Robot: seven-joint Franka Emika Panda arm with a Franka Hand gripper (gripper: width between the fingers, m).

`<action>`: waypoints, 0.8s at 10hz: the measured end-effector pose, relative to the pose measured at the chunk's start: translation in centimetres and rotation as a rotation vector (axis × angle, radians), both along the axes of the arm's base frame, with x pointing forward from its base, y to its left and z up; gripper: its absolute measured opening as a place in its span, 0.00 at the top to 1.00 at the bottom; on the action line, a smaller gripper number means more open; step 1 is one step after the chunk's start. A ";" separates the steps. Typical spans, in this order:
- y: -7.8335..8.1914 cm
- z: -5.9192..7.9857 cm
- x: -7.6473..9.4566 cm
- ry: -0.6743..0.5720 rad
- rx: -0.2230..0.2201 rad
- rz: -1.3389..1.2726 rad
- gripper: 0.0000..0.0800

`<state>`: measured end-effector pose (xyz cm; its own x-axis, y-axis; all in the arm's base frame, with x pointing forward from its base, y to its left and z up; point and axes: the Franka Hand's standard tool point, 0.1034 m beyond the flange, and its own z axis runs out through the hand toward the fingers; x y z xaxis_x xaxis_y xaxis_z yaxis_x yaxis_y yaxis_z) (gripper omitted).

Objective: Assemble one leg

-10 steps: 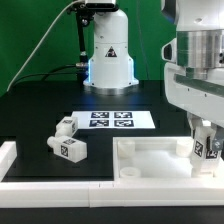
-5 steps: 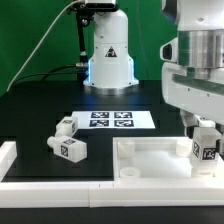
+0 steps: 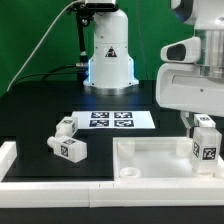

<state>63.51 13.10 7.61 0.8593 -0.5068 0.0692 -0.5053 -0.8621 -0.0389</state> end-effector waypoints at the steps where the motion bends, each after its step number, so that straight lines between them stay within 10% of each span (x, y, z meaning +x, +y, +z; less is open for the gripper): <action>1: -0.4 0.0 0.1 0.000 -0.030 0.210 0.19; 5: -2.9 0.0 0.9 0.001 -0.061 0.568 0.19; 8: -2.9 -0.1 0.9 0.000 -0.056 0.517 0.54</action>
Offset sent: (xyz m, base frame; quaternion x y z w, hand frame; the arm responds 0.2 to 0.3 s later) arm 0.0179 -0.0137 -0.0017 0.0368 -0.0214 -0.3307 0.9428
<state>64.38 10.21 7.55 0.9964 -0.0120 0.0837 -0.0132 -0.9998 0.0143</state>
